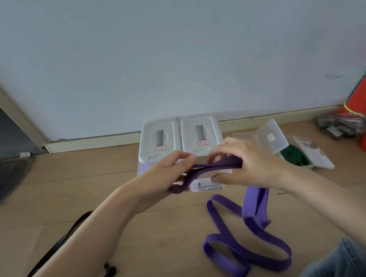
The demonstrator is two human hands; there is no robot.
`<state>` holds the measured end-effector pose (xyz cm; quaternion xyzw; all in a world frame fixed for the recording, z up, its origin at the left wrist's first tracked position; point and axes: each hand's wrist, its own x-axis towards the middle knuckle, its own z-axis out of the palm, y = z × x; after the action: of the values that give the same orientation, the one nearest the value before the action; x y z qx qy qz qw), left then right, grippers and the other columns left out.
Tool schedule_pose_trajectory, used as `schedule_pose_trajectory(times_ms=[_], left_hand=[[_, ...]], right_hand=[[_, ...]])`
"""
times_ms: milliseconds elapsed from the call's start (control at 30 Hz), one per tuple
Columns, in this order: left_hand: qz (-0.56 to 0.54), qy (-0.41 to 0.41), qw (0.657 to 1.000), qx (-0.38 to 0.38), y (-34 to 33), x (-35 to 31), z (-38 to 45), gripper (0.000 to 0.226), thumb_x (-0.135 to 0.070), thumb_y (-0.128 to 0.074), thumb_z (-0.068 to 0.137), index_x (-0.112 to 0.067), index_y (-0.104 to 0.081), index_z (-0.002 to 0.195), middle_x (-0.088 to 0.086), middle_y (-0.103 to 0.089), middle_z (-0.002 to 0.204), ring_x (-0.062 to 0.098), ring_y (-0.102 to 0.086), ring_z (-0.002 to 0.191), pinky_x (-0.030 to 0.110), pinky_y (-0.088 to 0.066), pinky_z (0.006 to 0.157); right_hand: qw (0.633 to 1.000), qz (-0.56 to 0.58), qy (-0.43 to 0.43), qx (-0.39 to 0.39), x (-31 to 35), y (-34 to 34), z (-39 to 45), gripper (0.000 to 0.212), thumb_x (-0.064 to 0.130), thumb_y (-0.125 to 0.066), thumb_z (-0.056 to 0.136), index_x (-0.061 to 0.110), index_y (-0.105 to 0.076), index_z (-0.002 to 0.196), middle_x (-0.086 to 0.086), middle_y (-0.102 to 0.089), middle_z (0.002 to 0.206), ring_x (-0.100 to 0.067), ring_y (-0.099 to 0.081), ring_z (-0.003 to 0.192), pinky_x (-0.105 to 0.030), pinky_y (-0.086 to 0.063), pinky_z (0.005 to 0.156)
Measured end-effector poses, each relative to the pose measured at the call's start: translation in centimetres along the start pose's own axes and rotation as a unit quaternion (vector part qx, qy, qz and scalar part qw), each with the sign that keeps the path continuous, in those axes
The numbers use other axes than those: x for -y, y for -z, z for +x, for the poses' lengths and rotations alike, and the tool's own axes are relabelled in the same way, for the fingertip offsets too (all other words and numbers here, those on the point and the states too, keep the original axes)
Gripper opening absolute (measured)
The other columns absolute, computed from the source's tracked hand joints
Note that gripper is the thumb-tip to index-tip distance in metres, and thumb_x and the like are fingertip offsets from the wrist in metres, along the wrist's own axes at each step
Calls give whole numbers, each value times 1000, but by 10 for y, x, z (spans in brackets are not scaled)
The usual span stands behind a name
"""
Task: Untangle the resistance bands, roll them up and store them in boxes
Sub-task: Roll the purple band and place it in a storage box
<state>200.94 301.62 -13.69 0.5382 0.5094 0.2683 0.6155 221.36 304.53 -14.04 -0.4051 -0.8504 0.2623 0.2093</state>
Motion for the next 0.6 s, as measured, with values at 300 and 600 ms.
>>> schedule_pose_trajectory(times_ms=[300,600], left_hand=[[71,-10,993,-90,-4,1,6,20,-31,-56,91,-16,-58,78,-7,-58,70,9,-50,70,22,-41,72],[-44,24,997,-64,-14,-5,6,29,-26,-73,76,-5,-58,87,-1,-67,70,4,-56,55,15,-47,54]], right_hand=[[980,-149,43,-125,3,-3,-7,46,49,-49,86,8,-70,81,0,-64,83,-3,-54,74,-33,-45,52],[971,-157,68,-165,16,-8,-4,25,32,-47,94,16,-66,101,2,-67,83,-20,-62,68,-38,-49,54]])
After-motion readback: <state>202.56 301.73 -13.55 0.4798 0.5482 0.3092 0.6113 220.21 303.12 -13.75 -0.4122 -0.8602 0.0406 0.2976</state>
